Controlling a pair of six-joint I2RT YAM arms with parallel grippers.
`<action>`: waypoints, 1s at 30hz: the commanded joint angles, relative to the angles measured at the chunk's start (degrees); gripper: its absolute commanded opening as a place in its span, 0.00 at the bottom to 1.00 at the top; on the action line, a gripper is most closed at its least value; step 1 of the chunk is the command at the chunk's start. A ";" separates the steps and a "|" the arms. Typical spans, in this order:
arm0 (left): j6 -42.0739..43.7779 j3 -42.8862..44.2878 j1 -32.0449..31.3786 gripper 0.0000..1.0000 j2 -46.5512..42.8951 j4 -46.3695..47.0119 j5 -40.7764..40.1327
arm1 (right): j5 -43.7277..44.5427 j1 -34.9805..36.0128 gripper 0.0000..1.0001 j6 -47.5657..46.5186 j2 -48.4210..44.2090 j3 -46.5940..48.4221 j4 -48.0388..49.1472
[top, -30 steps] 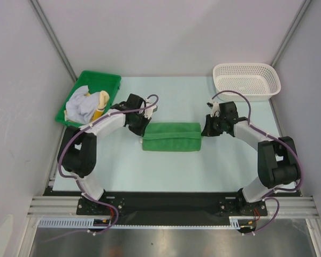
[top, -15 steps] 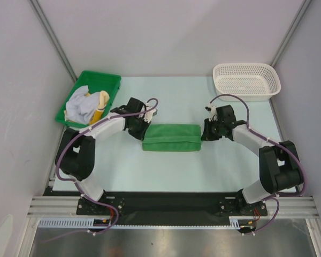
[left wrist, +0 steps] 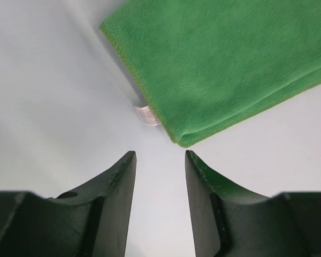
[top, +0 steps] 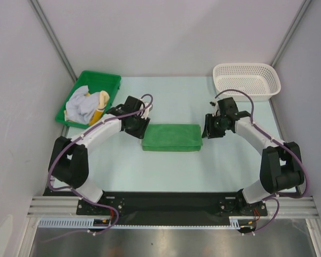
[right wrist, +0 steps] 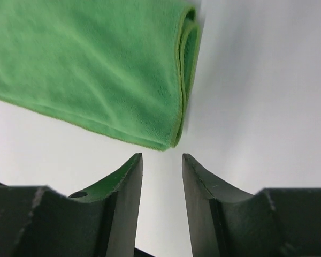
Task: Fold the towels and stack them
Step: Fold the towel
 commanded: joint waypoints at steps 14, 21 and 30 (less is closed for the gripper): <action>-21.89 -7.03 -0.22 0.48 1.55 7.39 -2.39 | 11.28 4.92 0.41 16.55 8.24 -2.22 7.09; -22.76 -9.33 -0.30 0.41 0.15 7.83 -2.39 | 10.93 5.19 0.41 15.76 8.43 -5.65 8.93; -26.28 -7.66 -0.22 0.47 -3.46 8.00 -3.01 | 9.52 5.10 0.41 15.67 7.11 -5.65 9.55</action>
